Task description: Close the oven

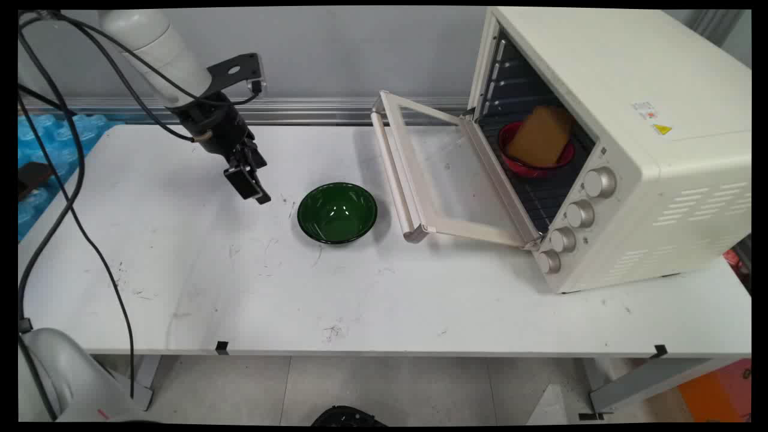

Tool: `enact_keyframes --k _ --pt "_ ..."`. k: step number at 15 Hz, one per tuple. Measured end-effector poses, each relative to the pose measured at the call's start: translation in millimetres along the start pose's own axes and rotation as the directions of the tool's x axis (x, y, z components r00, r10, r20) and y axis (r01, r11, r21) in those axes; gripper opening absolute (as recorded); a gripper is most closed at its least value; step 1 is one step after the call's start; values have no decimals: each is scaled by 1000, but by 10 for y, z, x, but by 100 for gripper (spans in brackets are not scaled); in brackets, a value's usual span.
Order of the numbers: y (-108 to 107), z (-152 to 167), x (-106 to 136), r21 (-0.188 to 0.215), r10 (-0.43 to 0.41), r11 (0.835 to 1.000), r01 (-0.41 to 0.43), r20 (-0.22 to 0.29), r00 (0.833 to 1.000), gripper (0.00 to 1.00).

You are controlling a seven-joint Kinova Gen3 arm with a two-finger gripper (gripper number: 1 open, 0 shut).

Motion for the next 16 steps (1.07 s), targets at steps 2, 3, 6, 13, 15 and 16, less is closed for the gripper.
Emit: enact_keyframes --k 2,3,6,13,15,16 --pt "-43 -8 53 15 -10 1000 10 -19 1000 100" --pt "-78 -10 107 23 -16 1000 17 -35 999 100" --pt "-149 3 251 41 -21 999 24 -75 997 100" --pt "-204 246 607 48 -19 998 29 -214 977 100" --pt "-213 331 632 48 -17 998 29 -241 970 100" --pt "-218 410 640 46 -15 999 28 -259 966 100"
